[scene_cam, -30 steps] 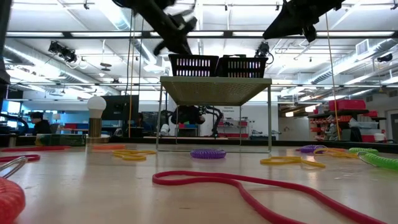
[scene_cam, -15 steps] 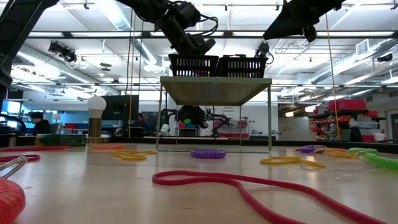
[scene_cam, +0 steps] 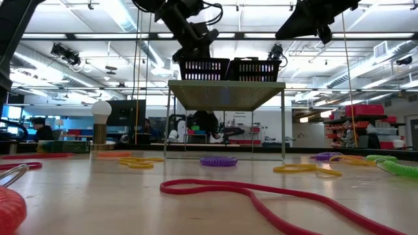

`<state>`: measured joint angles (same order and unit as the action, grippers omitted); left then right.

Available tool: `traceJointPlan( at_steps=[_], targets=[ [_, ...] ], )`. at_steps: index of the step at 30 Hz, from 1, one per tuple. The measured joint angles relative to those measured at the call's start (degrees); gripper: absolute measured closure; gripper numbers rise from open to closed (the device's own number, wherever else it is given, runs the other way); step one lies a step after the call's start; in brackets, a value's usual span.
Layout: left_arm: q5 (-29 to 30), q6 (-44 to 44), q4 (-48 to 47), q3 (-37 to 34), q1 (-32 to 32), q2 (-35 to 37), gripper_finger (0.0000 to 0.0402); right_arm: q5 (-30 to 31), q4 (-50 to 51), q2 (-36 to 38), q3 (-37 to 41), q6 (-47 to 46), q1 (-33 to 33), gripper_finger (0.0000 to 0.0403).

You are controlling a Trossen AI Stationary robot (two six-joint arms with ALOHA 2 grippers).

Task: Pick & Place Office Desk Supplies
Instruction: Put the orange rubber band into the top black bin, then put the violet spiral keychain into the bottom left black bin

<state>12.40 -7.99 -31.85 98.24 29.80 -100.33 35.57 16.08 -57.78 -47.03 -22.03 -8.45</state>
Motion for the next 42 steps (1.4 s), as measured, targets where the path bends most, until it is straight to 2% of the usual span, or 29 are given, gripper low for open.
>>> traceJointPlan(
  at_steps=[4, 10, 16, 23, 31, 36, 39, 40, 42],
  targets=[
    [-3.49, -1.36, 0.19, 0.02, 1.83, -1.33, 0.0287, 0.00, 0.00, 0.00, 0.00, 0.27, 0.00, 0.0392],
    [-11.85, -10.23, -1.40, -0.04, 6.19, -3.18, 0.0287, 0.02, 0.00, 0.00, 0.00, 0.25, 0.00, 0.0392],
    [-16.13, -10.97, -2.72, -0.04, 7.38, -2.98, 0.0287, 0.04, 0.00, 0.00, 0.00, 0.23, 0.00, 0.0392],
    [-16.26, -10.06, -4.45, -0.04, 6.84, -2.80, 0.0287, 0.17, 0.02, 0.00, 0.00, 0.25, 0.00, 0.0392],
    [-20.16, -10.14, -4.42, -0.04, 6.93, -2.80, 0.0286, 0.17, 0.02, 0.00, 0.00, -0.09, 0.00, 0.0392],
    [-20.14, -9.21, -4.92, 1.01, 7.00, -2.43, 0.0270, 0.17, 0.02, 0.00, 0.00, -0.16, 0.00, 0.0392],
    [-23.90, -6.75, -7.43, 4.15, 7.05, -1.76, 0.0269, 0.42, 0.02, 0.00, 0.00, -0.30, 0.00, 0.0392],
    [-24.04, -6.56, -8.42, 4.61, 6.50, -1.05, 0.0274, 0.88, 0.03, 0.00, 0.00, -0.96, 0.03, 0.0392],
    [-20.55, -6.36, -10.26, 4.70, 4.27, 0.75, 0.0292, 1.68, 0.04, 0.00, 0.00, -2.76, 0.43, 0.0392]
  ],
)
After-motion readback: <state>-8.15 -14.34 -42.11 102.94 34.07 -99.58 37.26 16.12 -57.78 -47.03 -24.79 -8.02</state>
